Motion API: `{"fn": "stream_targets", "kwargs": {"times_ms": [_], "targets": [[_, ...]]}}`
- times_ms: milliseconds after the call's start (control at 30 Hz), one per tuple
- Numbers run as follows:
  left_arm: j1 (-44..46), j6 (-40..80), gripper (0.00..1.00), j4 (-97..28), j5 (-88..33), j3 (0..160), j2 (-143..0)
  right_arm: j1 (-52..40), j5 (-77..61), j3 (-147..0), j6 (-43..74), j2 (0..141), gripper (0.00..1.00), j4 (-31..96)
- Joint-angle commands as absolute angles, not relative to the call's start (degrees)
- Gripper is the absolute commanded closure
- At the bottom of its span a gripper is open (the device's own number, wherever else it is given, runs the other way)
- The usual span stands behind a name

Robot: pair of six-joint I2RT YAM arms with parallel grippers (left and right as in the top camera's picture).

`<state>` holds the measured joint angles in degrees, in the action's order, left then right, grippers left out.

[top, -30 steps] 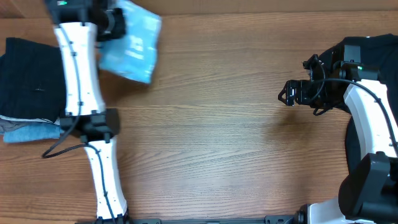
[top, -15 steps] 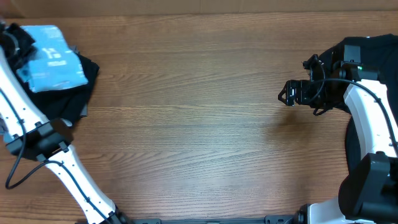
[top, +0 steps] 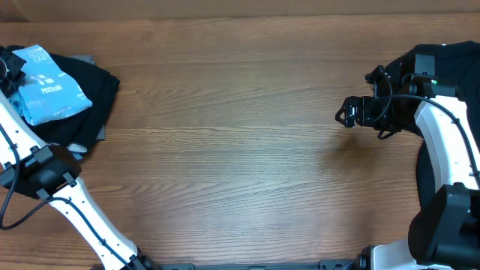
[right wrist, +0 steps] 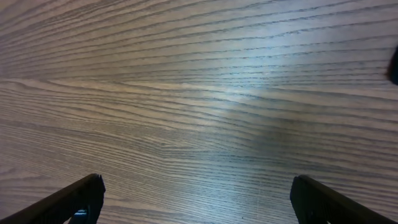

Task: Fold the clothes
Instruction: 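Release the bundle on the stack with the left gripper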

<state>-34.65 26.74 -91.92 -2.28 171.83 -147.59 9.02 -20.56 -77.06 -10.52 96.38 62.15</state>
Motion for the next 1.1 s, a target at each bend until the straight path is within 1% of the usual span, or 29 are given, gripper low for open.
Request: {"fn": "stream_targets", "kwargs": {"times_ms": [0, 167, 200, 233, 267, 300, 333, 367, 500, 567, 633, 667, 700, 733, 767, 800, 867, 933, 1067], "targets": [[-36.21, 31.07, 0.96, -91.70, 3.44, 168.77, -147.37, 9.08, -20.58, -77.23, -10.52, 95.20, 0.00, 61.84], [-38.52, 32.38, 0.96, -90.70, 5.13, 165.36, -147.37, 9.08, -20.58, -77.23, -10.52, 95.20, 0.00, 61.84], [-39.05, 32.32, 0.94, -90.63, 5.13, 165.34, -147.37, 9.08, -20.58, -77.23, -10.52, 95.20, 0.00, 61.84], [-39.42, 32.14, 0.87, -90.67, 5.13, 165.34, -147.37, 9.08, -20.58, -77.23, -10.52, 95.20, 0.00, 61.82], [-39.83, 32.14, 0.73, -90.80, 5.13, 165.34, -147.37, 9.08, -20.58, -77.23, -10.52, 95.20, 0.00, 61.84], [-40.49, 32.14, 0.28, -90.80, 5.13, 165.34, -147.37, 9.08, -20.58, -77.23, -10.52, 95.20, 0.00, 61.84], [-41.01, 32.14, 0.05, -90.83, 5.06, 165.34, -147.37, 9.08, -20.58, -77.23, -10.52, 95.20, 0.00, 61.84], [-41.60, 32.16, 0.00, -91.07, 4.80, 165.45, -147.35, 9.08, -20.58, -77.23, -10.52, 95.20, 0.00, 61.84], [-44.07, 32.21, 0.00, -93.54, 4.10, 166.63, -147.30, 9.08, -20.58, -77.23, -10.52, 95.20, 0.00, 61.82], [-45.30, 32.16, 0.01, -95.46, 0.47, 168.79, -147.20, 9.08, -20.58, -77.23, -10.52, 95.20, 0.00, 61.82], [-46.33, 30.50, 0.10, -96.82, -4.82, 173.18, -147.20, 9.08, -20.56, -77.23, -10.52, 95.20, 0.00, 61.84], [-46.65, 27.51, 0.16, -96.82, -8.71, 175.24, -147.09, 9.08, -20.58, -77.23, -10.52, 95.20, 0.00, 61.84], [-46.87, 25.23, 0.26, -96.82, -12.32, 177.45, -146.98, 9.08, -20.58, -77.23, -10.52, 95.20, 0.00, 61.82], [-46.92, 23.70, 0.46, -96.79, -15.07, 179.26, -146.98, 9.08, -20.58, -77.23, -10.52, 95.20, 0.00, 61.84], [-46.89, 22.57, 0.83, -96.68, -17.34, 180.09, -146.74, 9.08, -20.58, -77.23, -10.52, 95.20, 0.00, 61.84], [-46.87, 22.24, 0.96, -96.53, -18.31, 180.07, -146.50, 9.08, -20.58, -77.23, -10.52, 95.20, 0.00, 61.84], [-46.48, 21.12, 0.96, -95.83, -17.15, 179.74, -146.65, 9.08, -20.58, -77.23, -10.52, 95.20, 0.00, 61.84], [-46.02, 15.75, 0.96, -93.97, -17.15, 178.28, -146.89, 9.08, -20.58, -77.23, -10.52, 95.20, 0.00, 61.82], [-46.00, 8.97, 0.95, -90.54, -23.57, 172.07, -146.89, 9.08, -20.58, -77.23, -10.52, 95.20, 0.00, 61.84]]}}
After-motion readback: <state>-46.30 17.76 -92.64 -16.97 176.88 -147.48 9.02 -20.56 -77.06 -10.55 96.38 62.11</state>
